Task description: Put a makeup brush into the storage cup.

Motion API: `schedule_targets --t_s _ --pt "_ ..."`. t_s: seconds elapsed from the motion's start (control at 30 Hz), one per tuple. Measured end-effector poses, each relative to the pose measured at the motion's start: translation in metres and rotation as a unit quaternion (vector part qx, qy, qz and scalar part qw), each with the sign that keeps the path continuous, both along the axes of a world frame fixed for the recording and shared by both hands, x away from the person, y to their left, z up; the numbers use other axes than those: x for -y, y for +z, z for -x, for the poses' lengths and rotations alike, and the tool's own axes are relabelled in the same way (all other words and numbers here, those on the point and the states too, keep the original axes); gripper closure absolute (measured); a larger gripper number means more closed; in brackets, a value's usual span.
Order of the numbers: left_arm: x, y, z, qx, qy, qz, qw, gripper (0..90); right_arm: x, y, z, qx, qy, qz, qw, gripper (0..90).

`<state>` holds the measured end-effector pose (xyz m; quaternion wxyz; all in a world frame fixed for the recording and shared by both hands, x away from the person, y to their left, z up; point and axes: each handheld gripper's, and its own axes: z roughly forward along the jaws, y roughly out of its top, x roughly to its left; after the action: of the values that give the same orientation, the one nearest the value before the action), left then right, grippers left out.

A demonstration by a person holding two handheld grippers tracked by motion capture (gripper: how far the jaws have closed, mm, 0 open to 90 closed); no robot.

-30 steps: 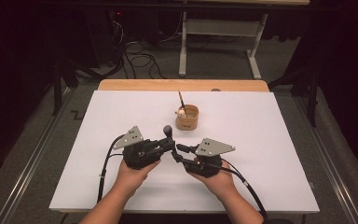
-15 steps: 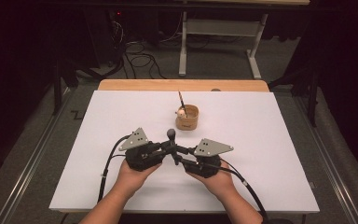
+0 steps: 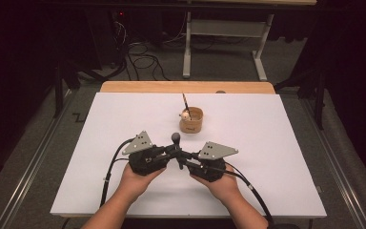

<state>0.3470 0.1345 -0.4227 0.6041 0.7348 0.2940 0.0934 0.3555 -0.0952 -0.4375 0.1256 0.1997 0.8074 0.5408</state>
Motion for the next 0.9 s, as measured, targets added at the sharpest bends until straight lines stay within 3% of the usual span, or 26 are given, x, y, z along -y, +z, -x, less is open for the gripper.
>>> schedule_targets --t_s 0.2,0.33,0.43,0.67,0.9 --pt "0.000 0.000 -0.001 -0.004 -0.002 0.007 1.0000 75.4 0.001 0.000 -0.001 -0.003 -0.002 -0.003 1.0000 80.5" --pt "-0.003 0.001 0.000 -0.004 0.003 0.012 0.9999 60.9 0.001 0.000 0.000 -0.004 -0.009 -0.004 0.9999 80.6" --pt "-0.005 0.002 0.002 0.001 0.007 0.006 1.0000 55.4 0.005 0.001 -0.002 -0.001 -0.018 -0.009 0.9998 80.6" --pt "-0.024 0.001 0.005 0.005 0.033 -0.009 0.9994 42.4 0.016 0.003 -0.005 0.003 -0.035 -0.022 0.9992 80.6" --pt "-0.050 -0.007 0.010 0.001 0.078 -0.022 0.9967 31.5 0.023 0.004 -0.008 0.011 -0.047 -0.020 0.9986 80.6"
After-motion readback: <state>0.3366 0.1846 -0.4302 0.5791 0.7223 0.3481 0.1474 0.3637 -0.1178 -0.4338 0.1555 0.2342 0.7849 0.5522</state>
